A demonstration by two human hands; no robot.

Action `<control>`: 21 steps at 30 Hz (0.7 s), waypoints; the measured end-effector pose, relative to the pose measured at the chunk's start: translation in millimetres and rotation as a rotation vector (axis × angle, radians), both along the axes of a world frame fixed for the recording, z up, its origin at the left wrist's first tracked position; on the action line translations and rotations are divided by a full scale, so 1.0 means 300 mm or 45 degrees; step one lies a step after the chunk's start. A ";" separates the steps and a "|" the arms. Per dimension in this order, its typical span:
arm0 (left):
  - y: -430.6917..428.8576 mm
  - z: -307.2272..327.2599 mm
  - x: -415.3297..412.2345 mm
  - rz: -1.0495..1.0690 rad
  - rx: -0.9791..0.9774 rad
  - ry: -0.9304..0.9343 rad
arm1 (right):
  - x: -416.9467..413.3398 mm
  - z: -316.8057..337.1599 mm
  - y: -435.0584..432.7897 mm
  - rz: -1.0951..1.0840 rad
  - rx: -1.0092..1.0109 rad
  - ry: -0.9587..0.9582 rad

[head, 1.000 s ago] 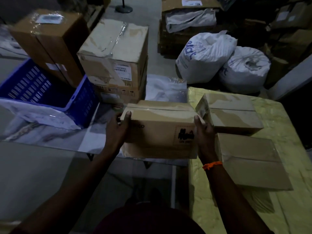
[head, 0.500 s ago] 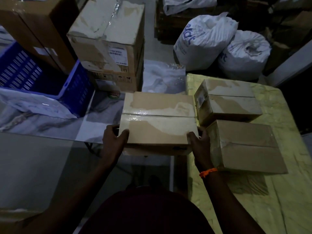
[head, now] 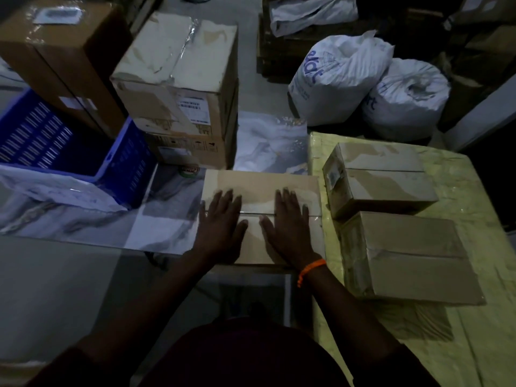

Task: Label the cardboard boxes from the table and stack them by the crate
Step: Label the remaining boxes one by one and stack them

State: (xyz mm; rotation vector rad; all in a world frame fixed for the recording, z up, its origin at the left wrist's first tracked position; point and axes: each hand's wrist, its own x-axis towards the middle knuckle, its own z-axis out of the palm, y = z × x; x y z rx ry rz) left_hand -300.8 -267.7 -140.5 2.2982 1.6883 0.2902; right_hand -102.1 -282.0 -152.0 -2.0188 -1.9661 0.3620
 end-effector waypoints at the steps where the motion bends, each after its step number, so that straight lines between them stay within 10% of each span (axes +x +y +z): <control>1: 0.017 -0.012 0.017 -0.028 -0.041 0.046 | -0.017 -0.003 0.023 0.026 -0.007 -0.058; 21: -0.030 -0.088 -0.065 -0.122 0.092 0.230 | 0.064 -0.075 -0.073 0.148 0.091 -0.327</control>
